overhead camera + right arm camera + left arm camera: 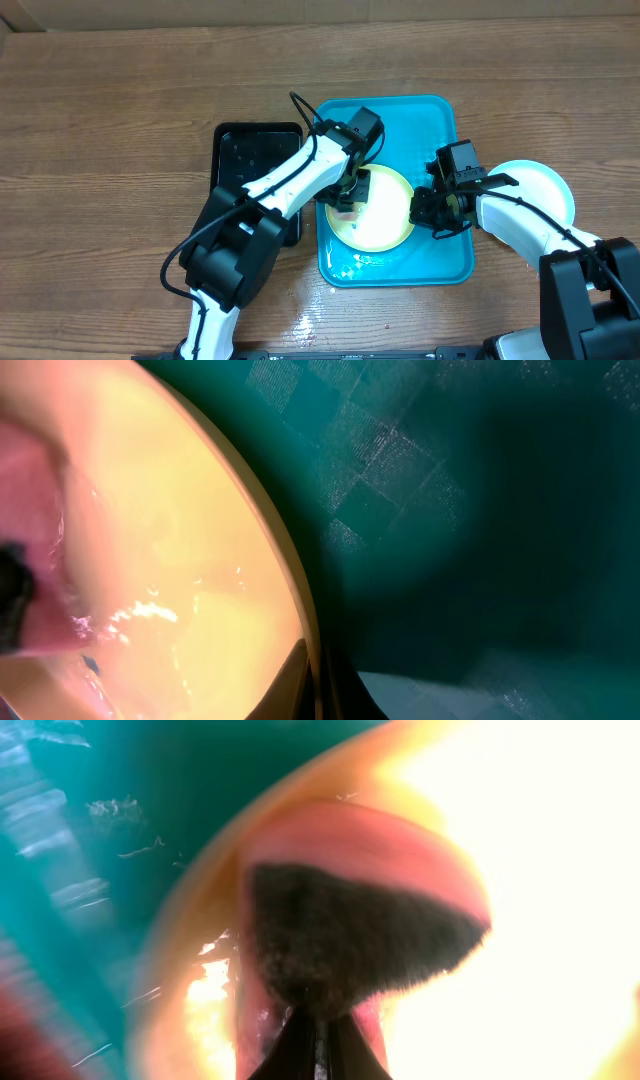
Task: Clean dirty plates on tray and stack at the side
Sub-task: 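Scrub the yellow plate with the sponge in the left gripper, then return the sponge to the black tray with the left gripper, then lift the yellow plate with the right gripper and tilt it over the black tray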
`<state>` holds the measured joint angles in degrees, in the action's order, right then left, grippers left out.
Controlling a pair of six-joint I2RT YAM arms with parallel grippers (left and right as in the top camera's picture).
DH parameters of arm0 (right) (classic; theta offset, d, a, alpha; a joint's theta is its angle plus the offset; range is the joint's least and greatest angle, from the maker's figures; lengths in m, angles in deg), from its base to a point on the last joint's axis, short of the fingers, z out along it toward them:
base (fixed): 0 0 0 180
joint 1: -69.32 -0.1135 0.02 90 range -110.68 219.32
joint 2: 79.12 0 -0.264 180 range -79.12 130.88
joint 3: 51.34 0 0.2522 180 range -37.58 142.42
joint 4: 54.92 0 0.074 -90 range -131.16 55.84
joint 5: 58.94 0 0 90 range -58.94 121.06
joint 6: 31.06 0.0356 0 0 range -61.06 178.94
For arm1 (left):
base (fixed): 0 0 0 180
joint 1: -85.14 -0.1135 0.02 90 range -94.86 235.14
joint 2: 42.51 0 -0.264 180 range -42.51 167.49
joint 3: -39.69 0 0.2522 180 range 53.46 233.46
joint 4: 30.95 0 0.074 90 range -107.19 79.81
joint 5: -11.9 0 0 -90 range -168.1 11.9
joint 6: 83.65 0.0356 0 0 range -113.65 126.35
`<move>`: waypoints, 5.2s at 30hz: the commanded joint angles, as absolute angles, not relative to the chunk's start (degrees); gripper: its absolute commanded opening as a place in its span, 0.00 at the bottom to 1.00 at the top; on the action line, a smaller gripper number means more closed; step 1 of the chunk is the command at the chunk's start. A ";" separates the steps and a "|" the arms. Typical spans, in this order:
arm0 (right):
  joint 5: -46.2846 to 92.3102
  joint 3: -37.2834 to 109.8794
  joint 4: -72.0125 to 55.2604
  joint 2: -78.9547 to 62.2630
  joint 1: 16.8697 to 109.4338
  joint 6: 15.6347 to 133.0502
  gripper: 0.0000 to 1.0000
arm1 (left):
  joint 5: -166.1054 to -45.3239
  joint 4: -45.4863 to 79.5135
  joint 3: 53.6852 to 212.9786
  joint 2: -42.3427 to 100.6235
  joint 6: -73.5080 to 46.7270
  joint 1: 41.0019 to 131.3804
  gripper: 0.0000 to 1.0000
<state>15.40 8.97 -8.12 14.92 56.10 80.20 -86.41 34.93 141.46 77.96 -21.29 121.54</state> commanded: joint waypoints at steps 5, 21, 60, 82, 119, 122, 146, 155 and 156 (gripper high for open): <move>16.82 8.44 -7.10 16.43 55.75 80.20 0.04 | -104.21 27.84 139.91 79.33 -18.19 127.99 0.04; 16.82 8.44 -6.81 16.43 55.75 80.20 0.04 | -79.92 43.86 139.91 79.33 -21.77 126.05 0.04; 16.84 8.44 -6.40 16.43 55.78 80.18 0.04 | -105.43 34.09 142.36 78.59 -20.20 125.52 0.04; 16.84 8.44 -6.40 16.43 55.78 80.18 0.04 | -68.30 51.67 137.46 54.09 -18.56 110.22 0.04; 30.72 37.16 2.67 9.83 37.63 78.91 0.04 | -68.30 61.87 147.17 26.42 -18.95 105.28 0.99; 38.13 37.16 -2.03 10.62 31.69 78.91 0.04 | -68.32 62.62 147.39 22.14 -18.93 105.31 1.00; 84.35 37.12 -11.36 11.66 10.97 74.95 0.04 | -68.27 68.48 147.36 16.89 -18.93 105.31 1.00; 89.60 37.12 -12.02 11.66 8.48 72.81 0.04 | -68.30 68.48 147.36 17.00 -18.93 105.31 1.00; 89.60 37.12 -12.47 11.66 8.24 71.68 0.04 | -68.30 68.48 147.36 17.02 -18.93 105.31 1.00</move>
<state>86.28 35.92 -11.40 11.53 9.00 73.60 -69.21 68.56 146.53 16.91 -18.97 105.61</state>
